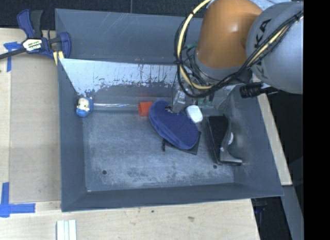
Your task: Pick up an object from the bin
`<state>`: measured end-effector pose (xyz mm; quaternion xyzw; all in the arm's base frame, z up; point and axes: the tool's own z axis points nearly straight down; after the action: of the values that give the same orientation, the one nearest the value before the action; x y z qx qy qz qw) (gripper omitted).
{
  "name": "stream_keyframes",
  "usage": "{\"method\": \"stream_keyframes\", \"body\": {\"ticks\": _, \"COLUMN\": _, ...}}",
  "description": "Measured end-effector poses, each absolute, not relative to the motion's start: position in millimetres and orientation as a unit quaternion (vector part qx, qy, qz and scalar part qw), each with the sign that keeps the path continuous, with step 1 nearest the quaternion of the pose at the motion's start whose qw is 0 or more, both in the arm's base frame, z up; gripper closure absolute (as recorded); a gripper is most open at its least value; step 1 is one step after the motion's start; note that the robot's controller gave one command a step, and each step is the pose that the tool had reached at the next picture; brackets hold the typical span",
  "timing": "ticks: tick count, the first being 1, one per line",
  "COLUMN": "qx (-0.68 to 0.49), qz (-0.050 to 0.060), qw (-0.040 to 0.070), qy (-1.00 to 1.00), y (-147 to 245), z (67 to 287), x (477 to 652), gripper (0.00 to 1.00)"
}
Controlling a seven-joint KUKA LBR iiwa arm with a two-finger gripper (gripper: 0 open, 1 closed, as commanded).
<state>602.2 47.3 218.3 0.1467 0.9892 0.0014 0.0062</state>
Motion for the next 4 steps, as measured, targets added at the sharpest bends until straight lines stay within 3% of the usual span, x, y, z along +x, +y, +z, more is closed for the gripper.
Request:
{"method": "stream_keyframes", "body": {"ticks": 1, "qx": 0.147, "qz": 0.0, "qw": 0.002, "qy": 0.989, "y": 47, "z": 213, "x": 600.0, "gripper": 0.0}}
{"method": "stream_keyframes", "body": {"ticks": 2, "qx": 0.299, "qz": 0.0, "qw": 0.001, "qy": 0.954, "y": 57, "z": 108, "x": 578.7, "gripper": 0.0}}
{"method": "stream_keyframes", "body": {"ticks": 3, "qx": 0.324, "qz": 0.001, "qw": 0.004, "qy": 0.946, "y": 46, "z": 72, "x": 604.7, "gripper": 0.0}}
{"method": "stream_keyframes", "body": {"ticks": 4, "qx": 0.324, "qz": 0.003, "qw": 0.009, "qy": 0.946, "y": 46, "z": 77, "x": 607.5, "gripper": 1.0}}
